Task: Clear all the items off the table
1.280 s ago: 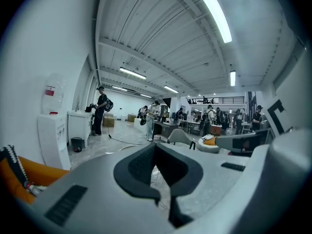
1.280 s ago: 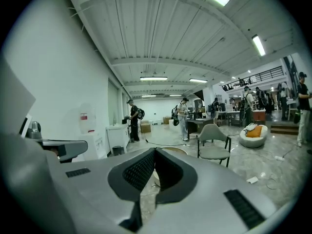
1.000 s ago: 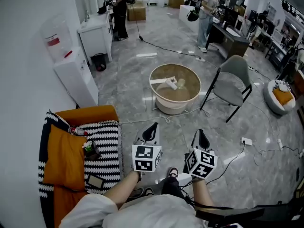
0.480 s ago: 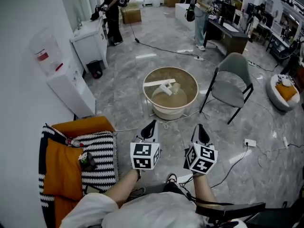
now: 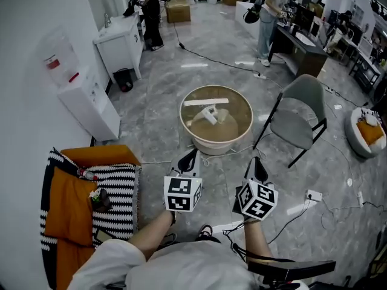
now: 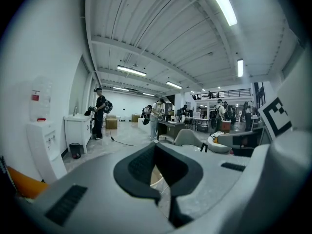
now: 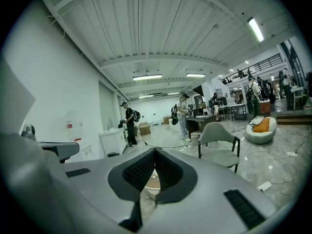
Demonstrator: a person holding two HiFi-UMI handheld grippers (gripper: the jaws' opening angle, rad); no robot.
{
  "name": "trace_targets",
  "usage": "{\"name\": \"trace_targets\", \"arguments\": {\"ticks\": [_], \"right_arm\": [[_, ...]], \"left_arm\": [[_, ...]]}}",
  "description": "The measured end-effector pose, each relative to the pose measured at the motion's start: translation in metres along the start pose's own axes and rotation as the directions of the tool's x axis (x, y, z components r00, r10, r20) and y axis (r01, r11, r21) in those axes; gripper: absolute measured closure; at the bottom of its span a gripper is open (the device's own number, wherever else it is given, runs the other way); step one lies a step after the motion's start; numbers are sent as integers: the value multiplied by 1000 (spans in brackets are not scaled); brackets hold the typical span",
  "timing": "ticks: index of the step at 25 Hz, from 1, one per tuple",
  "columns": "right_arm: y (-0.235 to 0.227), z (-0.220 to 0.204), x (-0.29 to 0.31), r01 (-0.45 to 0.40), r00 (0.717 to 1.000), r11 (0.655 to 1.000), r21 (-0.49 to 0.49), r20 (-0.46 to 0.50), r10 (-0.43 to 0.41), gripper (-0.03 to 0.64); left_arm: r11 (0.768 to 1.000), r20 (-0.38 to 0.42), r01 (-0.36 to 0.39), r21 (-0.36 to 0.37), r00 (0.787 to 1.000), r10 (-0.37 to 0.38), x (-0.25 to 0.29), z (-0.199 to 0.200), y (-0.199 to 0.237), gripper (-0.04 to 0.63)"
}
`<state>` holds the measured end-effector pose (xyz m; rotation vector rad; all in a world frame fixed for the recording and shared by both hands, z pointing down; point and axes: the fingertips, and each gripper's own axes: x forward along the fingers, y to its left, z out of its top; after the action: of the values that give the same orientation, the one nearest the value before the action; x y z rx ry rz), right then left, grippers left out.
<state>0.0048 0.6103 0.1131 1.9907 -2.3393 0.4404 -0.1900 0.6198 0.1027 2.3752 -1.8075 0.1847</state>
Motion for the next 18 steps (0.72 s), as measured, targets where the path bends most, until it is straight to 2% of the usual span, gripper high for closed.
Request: {"name": "trace_targets", "arguments": {"ticks": [7,18], "right_arm": [[-26,9,37,-35,999,999,-5,-28,35,600],[-61,19,82,-41,997,999,-24,-60,40,600]], "left_arm": [[999,-6,-52,-13,999,52,38,6,-4,592],[997,-14,-75,-31,997,75,90,7,-10,592]]}}
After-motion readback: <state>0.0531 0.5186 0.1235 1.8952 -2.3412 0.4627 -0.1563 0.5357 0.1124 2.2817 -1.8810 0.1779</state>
